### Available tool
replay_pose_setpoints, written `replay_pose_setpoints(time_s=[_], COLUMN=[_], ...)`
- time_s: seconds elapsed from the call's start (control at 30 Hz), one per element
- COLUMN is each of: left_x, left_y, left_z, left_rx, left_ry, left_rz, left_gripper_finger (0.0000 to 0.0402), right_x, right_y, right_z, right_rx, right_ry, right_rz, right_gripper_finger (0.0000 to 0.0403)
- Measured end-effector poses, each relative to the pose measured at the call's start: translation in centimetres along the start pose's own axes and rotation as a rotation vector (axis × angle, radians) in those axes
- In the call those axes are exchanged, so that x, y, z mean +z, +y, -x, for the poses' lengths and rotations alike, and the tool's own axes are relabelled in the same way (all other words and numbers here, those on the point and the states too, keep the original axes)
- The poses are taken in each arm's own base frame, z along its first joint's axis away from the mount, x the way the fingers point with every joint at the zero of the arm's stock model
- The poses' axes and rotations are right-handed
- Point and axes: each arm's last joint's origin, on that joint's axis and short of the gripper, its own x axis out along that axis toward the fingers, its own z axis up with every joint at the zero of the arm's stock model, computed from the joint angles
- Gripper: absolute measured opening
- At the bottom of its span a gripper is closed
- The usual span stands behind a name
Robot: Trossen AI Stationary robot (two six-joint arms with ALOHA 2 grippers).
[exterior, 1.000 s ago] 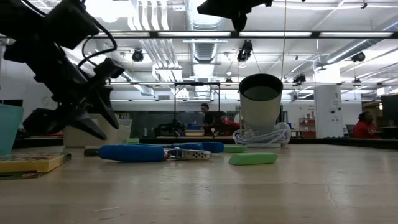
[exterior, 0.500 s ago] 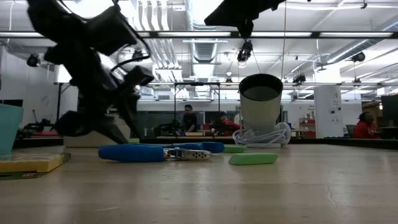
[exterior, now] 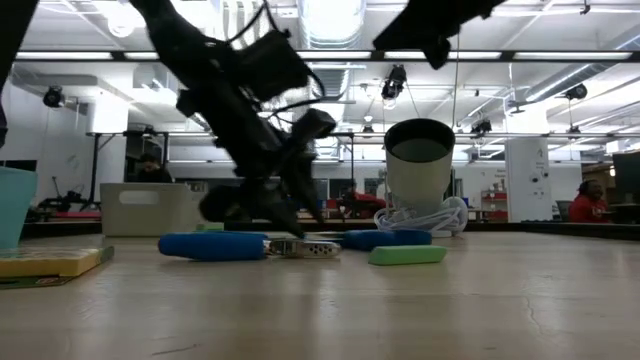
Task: Pick & Place School Supplies
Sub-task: Put the yellow crayon box into the green bin
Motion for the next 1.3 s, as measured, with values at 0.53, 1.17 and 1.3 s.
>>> replay_pose_setpoints(time_s=[0.53, 1.17, 1.3], left_x=[3.1, 1.4, 1.3], left_y=[-4.7, -2.7, -2.5], left_z=[-3.5, 0.7, 0.9], left_rx=[-0.108, 0.187, 0.208], left_ry=[0.191, 0.335, 0.344], left_rz=[-0.135, -0.232, -0.318], left_gripper_finger=[0.0146, 0.0146, 0.0146], right_x=[-4.2, -5.7, -6.3], right_y=[-1.6, 0.0, 0.3], right_z=[4.8, -0.9, -2.5], right_rx=[-0.032, 0.108, 0.146], right_ry=[-0.062, -0.019, -0.006], right_rz=[-0.066, -0.068, -0.067], right_gripper_finger=[0.0008, 0.0008, 0.0008])
